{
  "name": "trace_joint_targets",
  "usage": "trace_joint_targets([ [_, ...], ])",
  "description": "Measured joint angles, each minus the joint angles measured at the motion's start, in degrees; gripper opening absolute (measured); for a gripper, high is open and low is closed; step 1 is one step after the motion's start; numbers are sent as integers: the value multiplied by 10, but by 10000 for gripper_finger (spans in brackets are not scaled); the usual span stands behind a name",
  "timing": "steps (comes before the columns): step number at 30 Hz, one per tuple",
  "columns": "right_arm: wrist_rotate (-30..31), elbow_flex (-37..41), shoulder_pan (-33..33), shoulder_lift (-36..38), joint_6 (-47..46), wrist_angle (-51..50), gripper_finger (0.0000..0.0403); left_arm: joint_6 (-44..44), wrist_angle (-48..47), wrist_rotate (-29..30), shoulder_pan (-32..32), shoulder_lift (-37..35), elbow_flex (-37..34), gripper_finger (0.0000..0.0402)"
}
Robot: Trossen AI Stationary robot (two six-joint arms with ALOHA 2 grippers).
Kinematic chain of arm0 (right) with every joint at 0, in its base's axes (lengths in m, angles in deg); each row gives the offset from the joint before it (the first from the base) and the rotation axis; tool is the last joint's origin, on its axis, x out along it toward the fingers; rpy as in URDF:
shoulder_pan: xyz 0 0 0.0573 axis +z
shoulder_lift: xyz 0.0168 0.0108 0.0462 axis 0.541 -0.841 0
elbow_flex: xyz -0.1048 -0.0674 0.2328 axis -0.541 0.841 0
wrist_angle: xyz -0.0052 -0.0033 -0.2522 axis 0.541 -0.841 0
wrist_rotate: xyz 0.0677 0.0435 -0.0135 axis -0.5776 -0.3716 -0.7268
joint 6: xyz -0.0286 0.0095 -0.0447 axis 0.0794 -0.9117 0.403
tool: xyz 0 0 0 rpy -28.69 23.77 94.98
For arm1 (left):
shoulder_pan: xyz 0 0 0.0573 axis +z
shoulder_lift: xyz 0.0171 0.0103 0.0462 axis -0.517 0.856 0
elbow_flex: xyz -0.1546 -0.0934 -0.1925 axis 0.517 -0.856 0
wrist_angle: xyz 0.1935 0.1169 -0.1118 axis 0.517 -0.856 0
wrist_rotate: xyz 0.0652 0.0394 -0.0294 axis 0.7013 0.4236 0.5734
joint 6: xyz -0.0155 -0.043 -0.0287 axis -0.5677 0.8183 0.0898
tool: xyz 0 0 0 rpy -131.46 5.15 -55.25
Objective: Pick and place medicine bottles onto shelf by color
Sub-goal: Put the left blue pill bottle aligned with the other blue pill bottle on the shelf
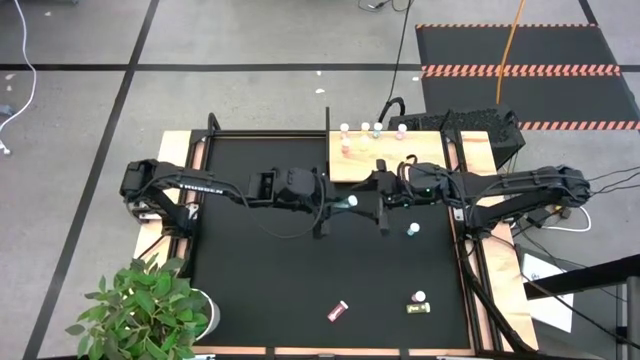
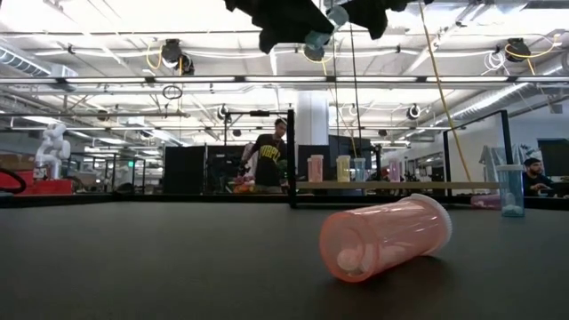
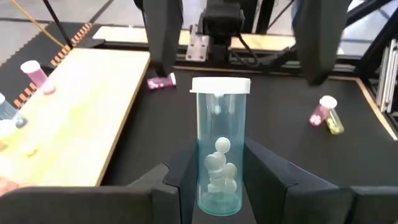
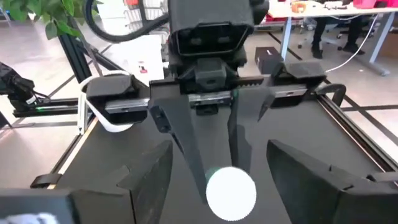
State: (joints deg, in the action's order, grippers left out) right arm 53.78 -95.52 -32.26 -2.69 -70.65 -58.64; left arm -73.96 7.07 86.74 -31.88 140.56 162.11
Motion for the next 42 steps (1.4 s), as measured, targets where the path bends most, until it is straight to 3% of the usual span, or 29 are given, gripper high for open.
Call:
trace_joint_targets([
  [20,1,1,-8,42,-23,-9,191,-39,81,0,1,0,0,115],
  [42,-27,2,-21,55,-17,-28,172,-38,110,-1,1,0,0,115],
])
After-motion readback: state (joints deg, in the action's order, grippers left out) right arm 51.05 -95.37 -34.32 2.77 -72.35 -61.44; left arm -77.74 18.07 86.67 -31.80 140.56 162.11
